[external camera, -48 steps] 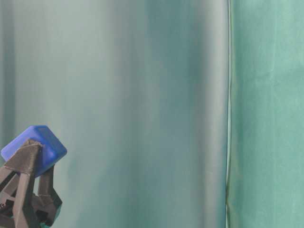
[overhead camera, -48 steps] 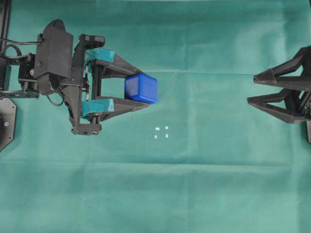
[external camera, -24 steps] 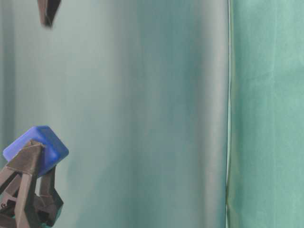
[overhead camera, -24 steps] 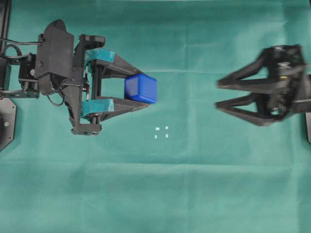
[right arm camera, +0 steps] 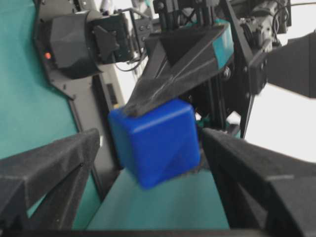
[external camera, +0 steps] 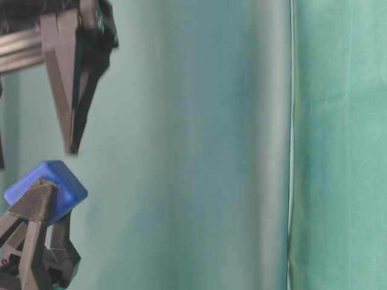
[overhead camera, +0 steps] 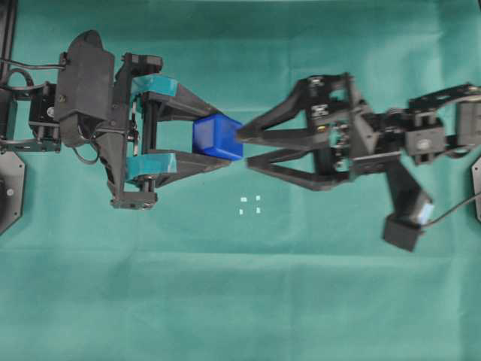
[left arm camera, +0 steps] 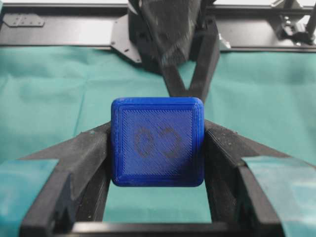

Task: Handover the blue block to the right arm after grasping it with the left arm, then place it in the designated position.
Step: 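Move the open right gripper toward the cube in the left gripper, then close the right gripper on the cube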

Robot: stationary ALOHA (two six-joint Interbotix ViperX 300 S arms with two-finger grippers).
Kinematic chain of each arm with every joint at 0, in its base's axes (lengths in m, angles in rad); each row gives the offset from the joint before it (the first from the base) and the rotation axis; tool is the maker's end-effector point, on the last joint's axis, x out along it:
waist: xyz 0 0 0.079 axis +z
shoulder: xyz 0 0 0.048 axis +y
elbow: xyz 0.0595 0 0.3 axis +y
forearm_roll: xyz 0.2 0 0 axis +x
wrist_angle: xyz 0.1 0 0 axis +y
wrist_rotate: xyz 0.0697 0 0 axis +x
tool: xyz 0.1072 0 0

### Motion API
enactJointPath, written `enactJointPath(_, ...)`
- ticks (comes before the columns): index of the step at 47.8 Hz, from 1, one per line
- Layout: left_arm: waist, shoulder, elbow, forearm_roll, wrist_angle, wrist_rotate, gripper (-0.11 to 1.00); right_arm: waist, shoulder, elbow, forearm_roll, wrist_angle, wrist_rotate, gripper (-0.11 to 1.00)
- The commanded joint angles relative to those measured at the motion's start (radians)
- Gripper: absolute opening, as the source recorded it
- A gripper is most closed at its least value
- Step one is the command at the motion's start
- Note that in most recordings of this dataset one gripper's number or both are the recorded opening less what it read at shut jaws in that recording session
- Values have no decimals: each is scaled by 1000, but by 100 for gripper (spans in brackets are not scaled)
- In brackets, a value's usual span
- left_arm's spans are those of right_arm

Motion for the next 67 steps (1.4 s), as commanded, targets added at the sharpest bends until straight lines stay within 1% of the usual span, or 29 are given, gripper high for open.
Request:
enactJointPath(1,2,-17,-14,-2,-3,-2,46,3,28,-64,-12,-11,0,95)
enactJointPath(9,3,-17,-15,-2,3,-2,46,6,77,-117,-35,-9,0,95)
enactJointPath(14,2,-17,-14,-2,6,-3,46,6,95,-138,-41,-8,0,95)
enactJointPath(33,3,-15,-15,-2,8,-3,46,8,98,-141,-41,11,3,93)
enactJointPath(35,2,-15,-15,-2,8,-3,46,8,98,-141,-41,25,3,91)
enactJointPath(37,3,-15,-15,-2,8,-3,46,9,98,-143,-41,32,3,86)
enactJointPath(39,2,-17,-15,-2,9,-3,46,9,98,-143,-43,35,2,78)
enactJointPath(43,3,-17,-15,-2,17,-3,46,9,98,-143,-44,43,-6,57)
enactJointPath(48,2,-17,-17,-2,29,-3,46,8,98,-143,-58,60,-9,58)
enactJointPath(55,-3,-17,-17,-2,31,-3,46,9,98,-143,-58,101,-6,58)
enactJointPath(62,-5,-15,-17,-2,31,-3,46,9,98,-143,-58,107,-8,58)
enactJointPath(67,-6,-15,-17,-2,31,-3,46,9,97,-143,-46,114,12,58)
